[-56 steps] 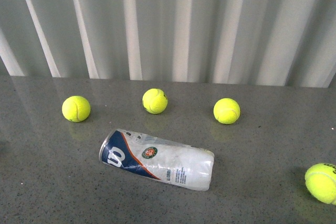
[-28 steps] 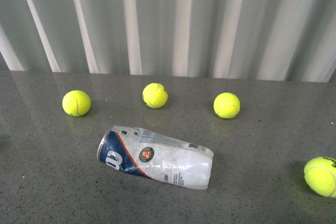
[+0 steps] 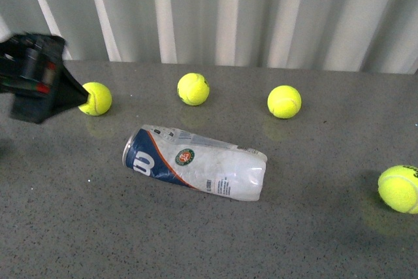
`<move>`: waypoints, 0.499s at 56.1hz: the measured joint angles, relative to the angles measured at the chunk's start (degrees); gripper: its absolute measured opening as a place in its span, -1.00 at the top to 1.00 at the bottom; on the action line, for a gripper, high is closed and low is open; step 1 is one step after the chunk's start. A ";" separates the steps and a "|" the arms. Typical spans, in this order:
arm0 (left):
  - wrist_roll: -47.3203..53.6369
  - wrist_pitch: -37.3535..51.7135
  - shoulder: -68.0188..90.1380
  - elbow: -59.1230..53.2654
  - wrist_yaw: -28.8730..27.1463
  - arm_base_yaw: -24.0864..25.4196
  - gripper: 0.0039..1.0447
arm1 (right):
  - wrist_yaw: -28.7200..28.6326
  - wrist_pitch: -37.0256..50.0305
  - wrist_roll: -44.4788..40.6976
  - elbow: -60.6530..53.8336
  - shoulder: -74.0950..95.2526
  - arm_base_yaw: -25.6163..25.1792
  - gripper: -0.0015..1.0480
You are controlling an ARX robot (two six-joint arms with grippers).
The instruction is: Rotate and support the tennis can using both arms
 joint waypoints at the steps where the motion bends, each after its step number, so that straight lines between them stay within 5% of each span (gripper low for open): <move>1: 0.02 0.33 2.45 0.76 1.05 -0.46 -0.87 | 0.00 0.00 0.00 0.00 0.00 0.00 -0.86; 11: 1.38 3.30 11.80 4.02 6.69 -1.44 -0.87 | 0.02 0.00 0.00 0.00 0.00 0.00 -0.86; 28: 1.86 14.14 25.59 5.18 3.76 -1.75 -0.87 | 0.00 0.00 0.00 0.00 0.00 0.00 -0.86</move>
